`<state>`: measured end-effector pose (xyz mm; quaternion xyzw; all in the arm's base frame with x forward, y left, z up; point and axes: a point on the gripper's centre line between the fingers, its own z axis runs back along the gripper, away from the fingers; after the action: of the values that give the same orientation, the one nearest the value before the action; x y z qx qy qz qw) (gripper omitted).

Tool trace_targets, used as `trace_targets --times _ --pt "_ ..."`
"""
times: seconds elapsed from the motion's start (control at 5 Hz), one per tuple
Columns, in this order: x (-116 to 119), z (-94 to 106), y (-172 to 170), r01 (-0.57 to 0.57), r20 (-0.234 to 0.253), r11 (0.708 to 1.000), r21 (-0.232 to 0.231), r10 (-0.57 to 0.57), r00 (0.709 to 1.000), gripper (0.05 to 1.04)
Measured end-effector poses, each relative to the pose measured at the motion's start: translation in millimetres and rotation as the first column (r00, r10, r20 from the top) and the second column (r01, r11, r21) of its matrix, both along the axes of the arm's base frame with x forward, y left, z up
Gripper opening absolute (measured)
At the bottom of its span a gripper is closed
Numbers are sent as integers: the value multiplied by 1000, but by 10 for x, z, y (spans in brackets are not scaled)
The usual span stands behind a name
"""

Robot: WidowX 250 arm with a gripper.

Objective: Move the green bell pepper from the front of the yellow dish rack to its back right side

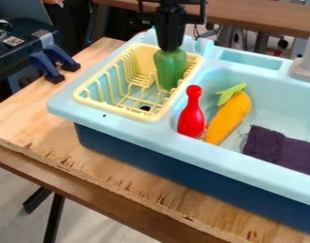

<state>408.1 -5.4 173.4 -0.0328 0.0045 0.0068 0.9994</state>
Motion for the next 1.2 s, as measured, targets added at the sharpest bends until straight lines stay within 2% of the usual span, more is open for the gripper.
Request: trace_targets --times 0.2,0.4,0.6,0.8,1.0,1.2 --pt "4 -31 -17 23 16 1000 9 -23 1000 355" --pt "-81 -4 -34 32 43 999 -23 -31 999 619" --pt "-136 81 -29 -3 82 998 -61 8 997 917" --pt "-159 229 -17 -20 127 997 -77 30 991 1012" --pt "-176 272 -18 -24 118 997 -70 32 992 1009" --pt "-275 257 -49 -28 74 1000 -8 28 997 1008"
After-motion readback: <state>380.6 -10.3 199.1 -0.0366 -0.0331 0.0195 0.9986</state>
